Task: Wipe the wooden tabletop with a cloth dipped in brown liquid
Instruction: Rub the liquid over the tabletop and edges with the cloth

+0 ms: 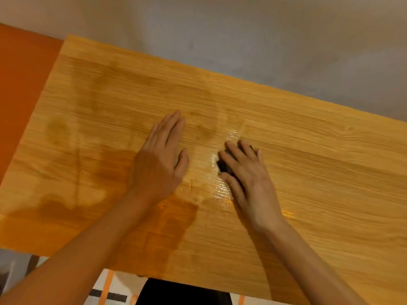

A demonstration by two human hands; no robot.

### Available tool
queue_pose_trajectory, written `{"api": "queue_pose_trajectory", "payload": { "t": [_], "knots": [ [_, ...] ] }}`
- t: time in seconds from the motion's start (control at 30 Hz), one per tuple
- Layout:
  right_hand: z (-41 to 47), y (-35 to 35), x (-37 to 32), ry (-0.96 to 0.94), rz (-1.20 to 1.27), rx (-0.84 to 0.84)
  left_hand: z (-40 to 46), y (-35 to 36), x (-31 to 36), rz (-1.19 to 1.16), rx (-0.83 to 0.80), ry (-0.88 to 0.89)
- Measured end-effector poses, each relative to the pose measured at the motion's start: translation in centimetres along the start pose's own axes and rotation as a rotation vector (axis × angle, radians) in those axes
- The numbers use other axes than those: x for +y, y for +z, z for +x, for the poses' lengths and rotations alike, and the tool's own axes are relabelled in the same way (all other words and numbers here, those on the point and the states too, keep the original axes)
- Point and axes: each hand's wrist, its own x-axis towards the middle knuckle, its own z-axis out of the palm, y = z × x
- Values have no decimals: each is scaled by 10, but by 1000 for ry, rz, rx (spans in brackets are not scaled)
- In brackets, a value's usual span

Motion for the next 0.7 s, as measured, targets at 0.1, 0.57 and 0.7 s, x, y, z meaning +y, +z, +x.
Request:
{"api": "queue_pose_trajectory", "payload": {
  "t": [0.1, 0.57, 0.7],
  "knots": [
    [67, -8, 23, 173, 28, 176, -1, -3, 3, -7, -47, -7],
    [67, 2, 5, 76, -74, 117, -1, -4, 0, 7, -68, -49],
    [97, 7, 5, 216, -53, 227, -2, -4, 0, -14, -49, -54]
  ]
}}
